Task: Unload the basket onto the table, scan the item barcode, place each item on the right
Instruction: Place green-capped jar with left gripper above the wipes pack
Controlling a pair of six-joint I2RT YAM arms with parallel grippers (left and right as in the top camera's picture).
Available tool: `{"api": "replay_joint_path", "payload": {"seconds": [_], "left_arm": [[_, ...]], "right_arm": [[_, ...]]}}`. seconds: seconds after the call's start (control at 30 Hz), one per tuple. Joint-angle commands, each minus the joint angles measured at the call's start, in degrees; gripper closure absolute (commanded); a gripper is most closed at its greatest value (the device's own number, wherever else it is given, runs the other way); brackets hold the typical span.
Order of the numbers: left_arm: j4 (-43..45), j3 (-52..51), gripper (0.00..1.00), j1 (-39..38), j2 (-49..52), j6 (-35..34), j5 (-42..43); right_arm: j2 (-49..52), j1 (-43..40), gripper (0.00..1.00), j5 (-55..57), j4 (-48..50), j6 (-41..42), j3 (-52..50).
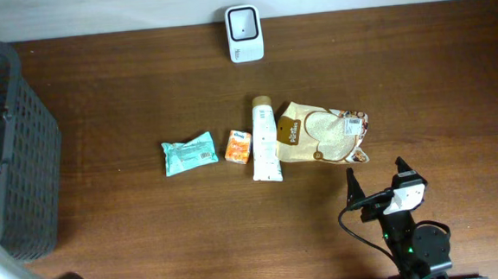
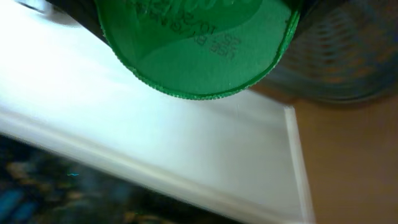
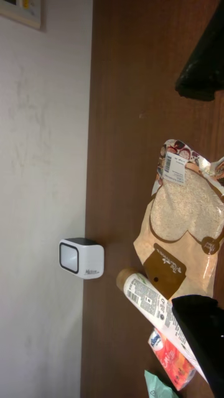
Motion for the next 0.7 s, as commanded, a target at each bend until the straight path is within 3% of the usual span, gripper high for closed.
{"api": "replay_joint_path", "payload": {"seconds": [0.0,0.17,0.37,0.5,0.67], "left_arm": [[-4.83,0.92,0.42,-5.03,-4.2,-2.38,14.21],[-18.69,0.9,0.38,-22.67,-2.36,2.99,13.66],[-26.64,0.9,0.38,-40.61,3.37,6.08,-6.05],[-27.76,0.9,0.41,-48.17,9.55,6.08,-13.84],[-27.56,0.9,0.43,-53.2,16.94,6.01,-16.46]], "right_arm": [[-0.33,-0.07,0.02,0.07,-0.28,-0.44,-0.42],[-0.33,-0.07,0.02,0.07,-0.28,-0.44,-0.42],[-0.33,-0.07,0.02,0.07,-0.28,-0.44,-0.42],[-0.33,-0.07,0.02,0.07,-0.28,-0.44,-0.42],[-0.33,-0.07,0.02,0.07,-0.28,-0.44,-0.42]]}}
